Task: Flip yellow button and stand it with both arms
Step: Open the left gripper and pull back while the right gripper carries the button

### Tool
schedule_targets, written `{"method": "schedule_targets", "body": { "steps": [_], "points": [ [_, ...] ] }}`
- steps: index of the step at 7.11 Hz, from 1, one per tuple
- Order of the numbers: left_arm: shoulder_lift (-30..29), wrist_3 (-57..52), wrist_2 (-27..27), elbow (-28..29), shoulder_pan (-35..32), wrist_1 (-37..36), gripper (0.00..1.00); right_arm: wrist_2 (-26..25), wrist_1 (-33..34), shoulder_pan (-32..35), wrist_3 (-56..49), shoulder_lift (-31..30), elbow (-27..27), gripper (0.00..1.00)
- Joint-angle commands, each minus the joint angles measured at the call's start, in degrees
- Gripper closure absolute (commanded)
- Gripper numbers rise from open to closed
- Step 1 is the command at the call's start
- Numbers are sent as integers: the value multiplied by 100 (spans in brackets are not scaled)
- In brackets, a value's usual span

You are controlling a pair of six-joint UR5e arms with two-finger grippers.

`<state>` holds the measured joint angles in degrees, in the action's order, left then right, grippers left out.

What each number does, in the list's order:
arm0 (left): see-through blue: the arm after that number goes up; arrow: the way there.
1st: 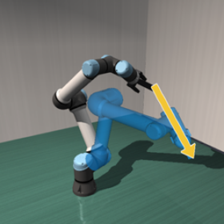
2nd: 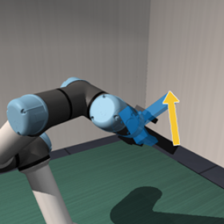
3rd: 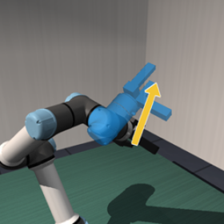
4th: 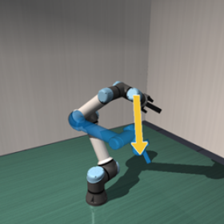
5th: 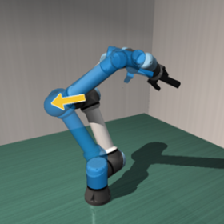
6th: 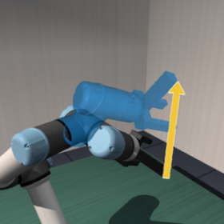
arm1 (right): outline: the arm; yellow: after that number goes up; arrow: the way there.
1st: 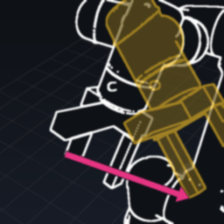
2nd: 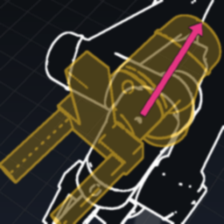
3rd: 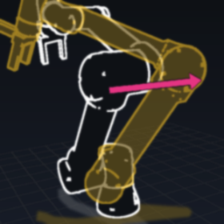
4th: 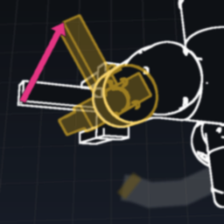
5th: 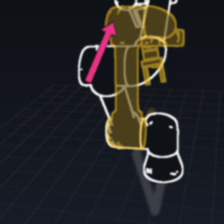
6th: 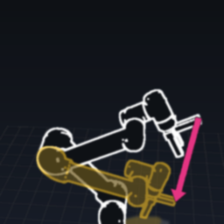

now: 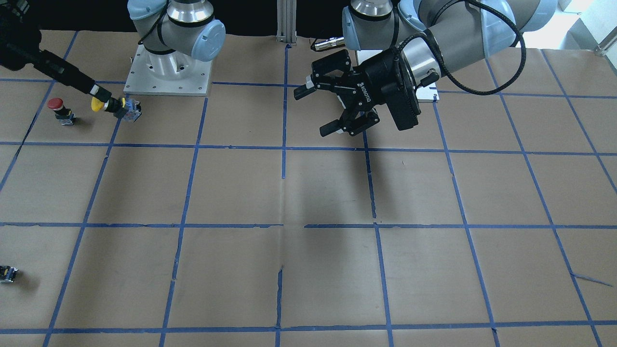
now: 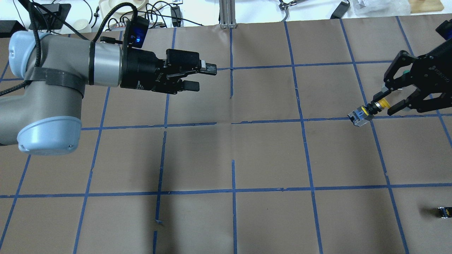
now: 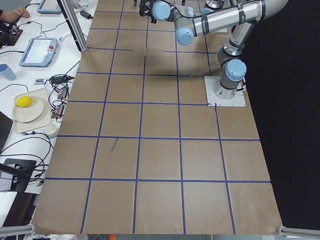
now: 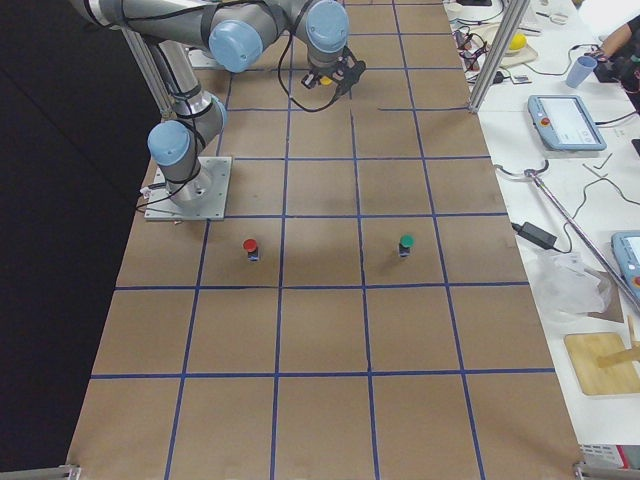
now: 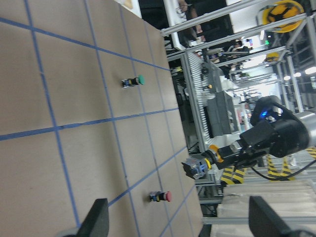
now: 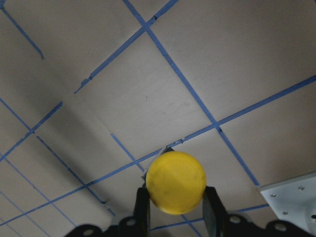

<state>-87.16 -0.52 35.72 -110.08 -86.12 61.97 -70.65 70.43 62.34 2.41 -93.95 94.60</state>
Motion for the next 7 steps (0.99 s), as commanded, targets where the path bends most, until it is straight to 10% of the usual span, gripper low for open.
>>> {"method": "schedule_targets", "body": {
  "steps": [1, 4, 7],
  "points": [
    [-239, 359, 1676, 974, -10, 881, 0, -1233, 844, -142, -546, 498, 84, 92],
    [-84, 342, 4135, 1260, -106, 1754, 0, -2659, 2180, -457, -1005, 1279, 120, 91],
    [94, 332, 5340, 1507, -141, 2241, 0, -3534, 3080, -714, -945, 1914, 128, 91]
  ]
}}
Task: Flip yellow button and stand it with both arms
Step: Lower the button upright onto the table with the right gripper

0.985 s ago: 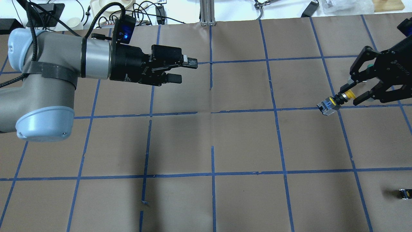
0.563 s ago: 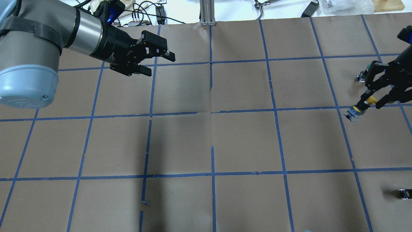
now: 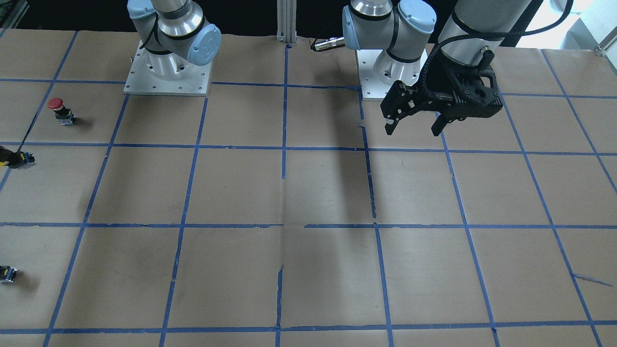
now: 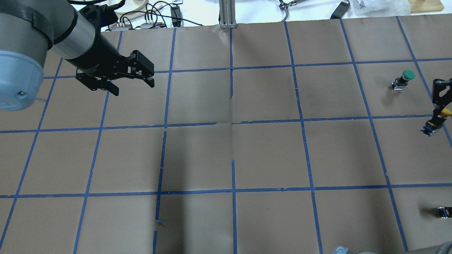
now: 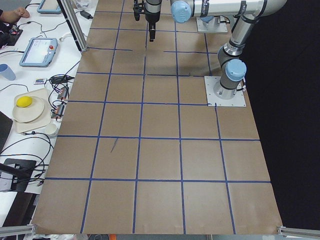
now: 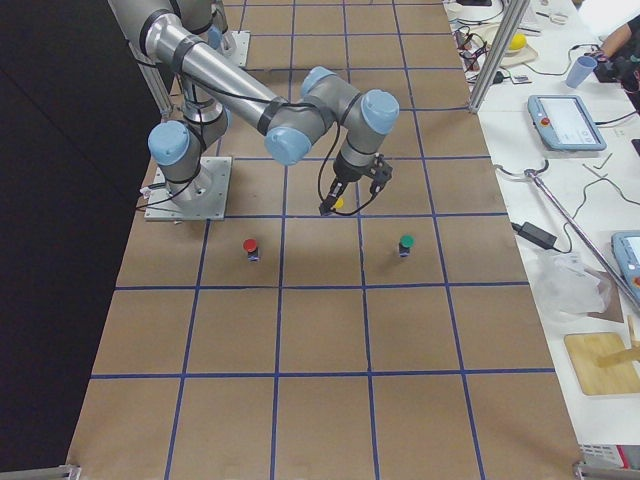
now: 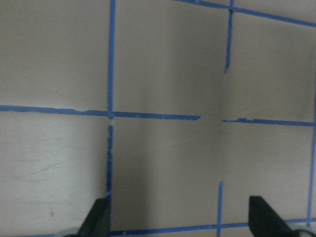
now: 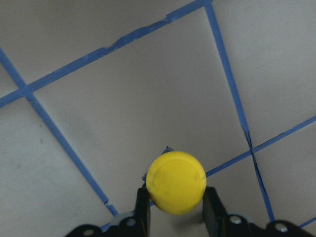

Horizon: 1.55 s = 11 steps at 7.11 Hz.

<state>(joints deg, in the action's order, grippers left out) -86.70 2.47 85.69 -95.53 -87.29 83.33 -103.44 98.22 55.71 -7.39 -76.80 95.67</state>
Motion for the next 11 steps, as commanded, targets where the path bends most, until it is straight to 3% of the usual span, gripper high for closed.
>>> {"method": "schedule_targets", "body": {
  "steps": [1, 3, 5, 6, 11],
  "points": [
    [5, 26, 360, 78, -94, 104, 0, -291, 685, -43, 71, 166, 39, 97],
    [-13, 25, 325, 79, -165, 43, 0, -239, 837, -17, 246, 148, 387, 99],
    [48, 34, 396, 60, -165, 95, 0, -273, 2273, 9, 308, 25, 1458, 99],
    [14, 26, 457, 104, -157, 87, 0, -308, 2532, 10, 491, -158, 1698, 97],
    [13, 25, 457, 131, -165, 78, 0, -282, 2605, 1, 2079, -370, 1762, 96]
  ]
}}
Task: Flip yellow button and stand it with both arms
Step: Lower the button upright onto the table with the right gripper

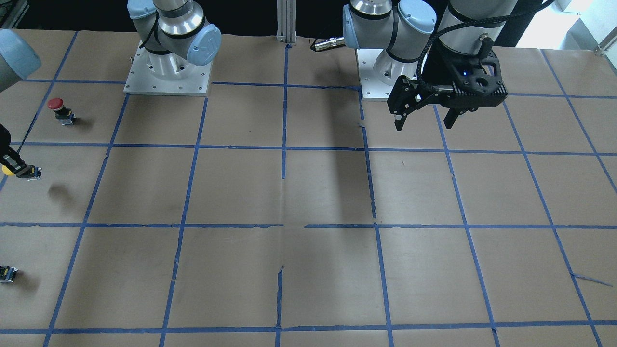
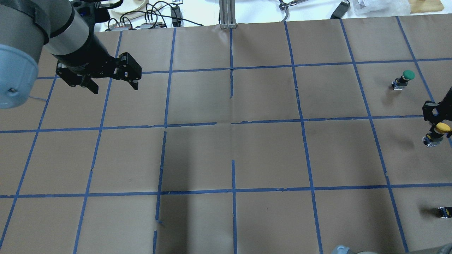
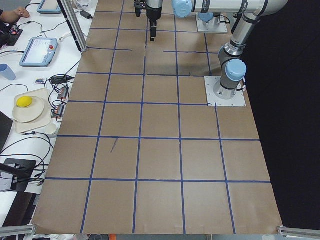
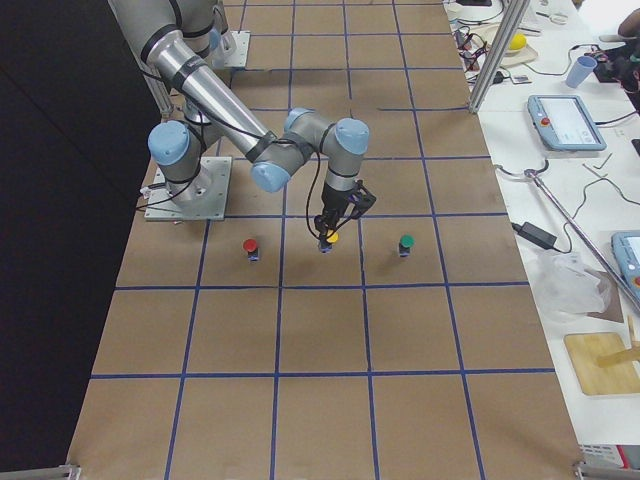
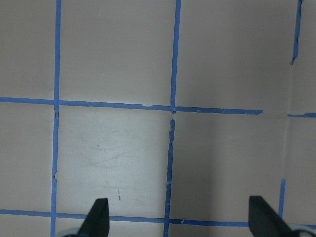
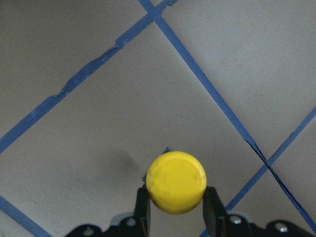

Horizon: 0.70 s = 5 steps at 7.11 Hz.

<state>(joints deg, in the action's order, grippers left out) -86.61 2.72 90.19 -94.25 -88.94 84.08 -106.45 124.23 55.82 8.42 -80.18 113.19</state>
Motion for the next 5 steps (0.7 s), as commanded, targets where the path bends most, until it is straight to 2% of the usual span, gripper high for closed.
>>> {"method": "schedule_targets", "body": {
  "steps": [1, 3, 5],
  "points": [
    [3, 0, 7, 20, 0, 4, 0, 19, -13, -9, 816, -41, 45, 96],
    [-32, 0, -2, 99, 0, 12, 0, 28, 39, -27, 837, -32, 203, 96],
    [-32, 0, -2, 100, 0, 12, 0, 36, 495, -27, 845, 12, 326, 95]
  ]
}}
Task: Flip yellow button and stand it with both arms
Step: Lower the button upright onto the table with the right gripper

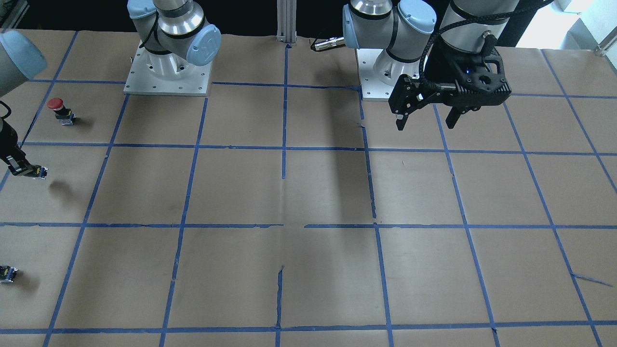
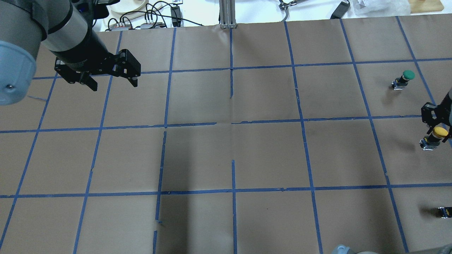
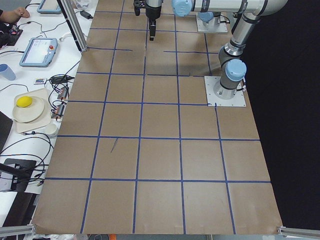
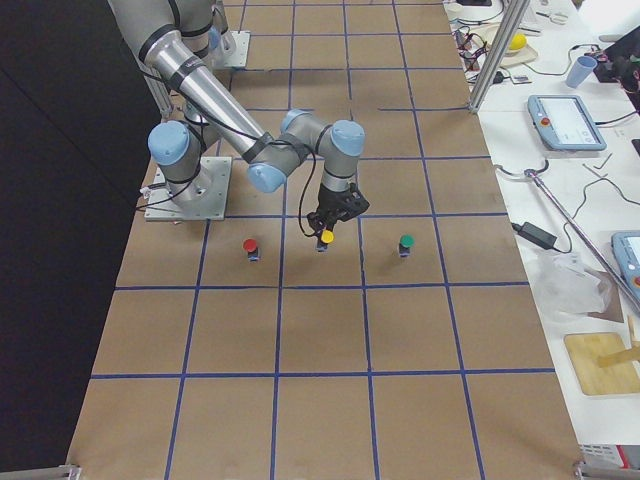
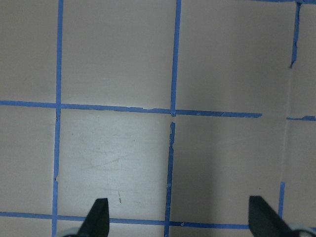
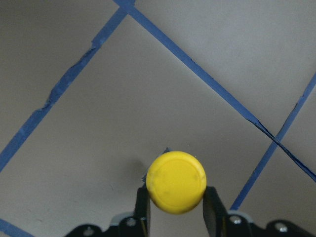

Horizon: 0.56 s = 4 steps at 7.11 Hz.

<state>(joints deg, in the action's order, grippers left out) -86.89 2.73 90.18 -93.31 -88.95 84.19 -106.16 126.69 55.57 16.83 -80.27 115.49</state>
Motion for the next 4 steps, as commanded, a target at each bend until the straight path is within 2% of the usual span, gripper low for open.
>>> {"method": "schedule_targets", "body": {
  "steps": [1, 2, 4],
  "points": [
    [-4, 0, -1, 6, 0, -7, 0, 146, 485, -3, -5, 20, 201, 94],
    [-12, 0, -1, 6, 9, -8, 0, 148, 792, -3, -22, 28, 315, 94],
    [-3, 0, 8, 15, 9, 1, 0, 148, 839, -11, -5, 46, 334, 89]
  ]
}}
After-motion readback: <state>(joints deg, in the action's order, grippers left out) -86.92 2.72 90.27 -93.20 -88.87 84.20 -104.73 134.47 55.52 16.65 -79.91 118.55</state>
